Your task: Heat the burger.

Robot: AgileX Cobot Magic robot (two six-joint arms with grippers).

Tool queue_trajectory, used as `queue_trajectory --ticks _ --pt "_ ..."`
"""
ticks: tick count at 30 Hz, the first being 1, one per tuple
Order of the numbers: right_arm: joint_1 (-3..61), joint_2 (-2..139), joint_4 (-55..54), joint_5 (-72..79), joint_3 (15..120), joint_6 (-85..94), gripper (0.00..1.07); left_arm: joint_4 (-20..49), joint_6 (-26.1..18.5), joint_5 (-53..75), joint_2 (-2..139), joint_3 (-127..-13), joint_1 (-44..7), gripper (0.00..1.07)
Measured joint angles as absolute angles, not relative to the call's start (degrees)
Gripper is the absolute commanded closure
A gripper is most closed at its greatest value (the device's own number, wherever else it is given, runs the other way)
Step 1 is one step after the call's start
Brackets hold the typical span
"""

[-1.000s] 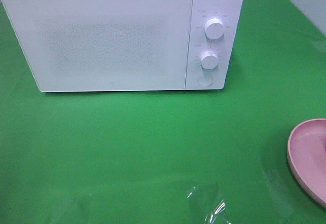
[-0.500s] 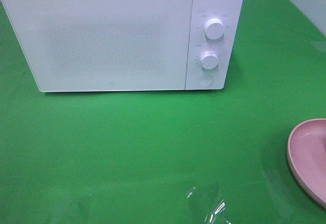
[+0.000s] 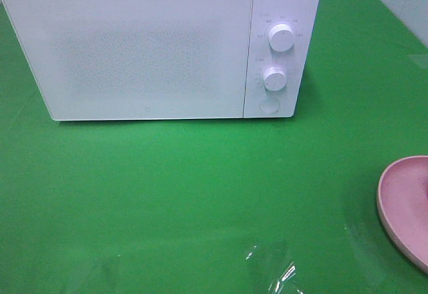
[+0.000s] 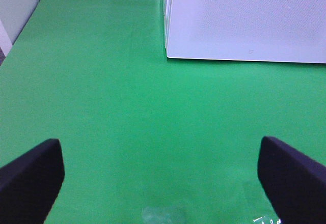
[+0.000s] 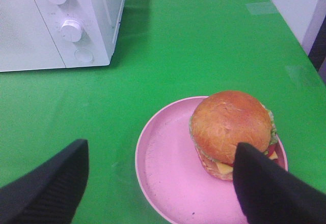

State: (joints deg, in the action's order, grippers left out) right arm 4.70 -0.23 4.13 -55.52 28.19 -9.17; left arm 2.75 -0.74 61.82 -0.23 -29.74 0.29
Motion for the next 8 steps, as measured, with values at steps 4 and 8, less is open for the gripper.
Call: queue_trajectory --ticks 4,8 --pt "4.70 -0.23 4.13 -55.52 28.19 -9.17 0.32 2.75 -0.74 61.82 -0.23 -29.74 0.29 0.11" --pt "4.70 -0.23 4.13 -55.52 28.19 -9.17 0.32 2.75 -0.74 61.82 -0.23 -29.74 0.29 0.11"
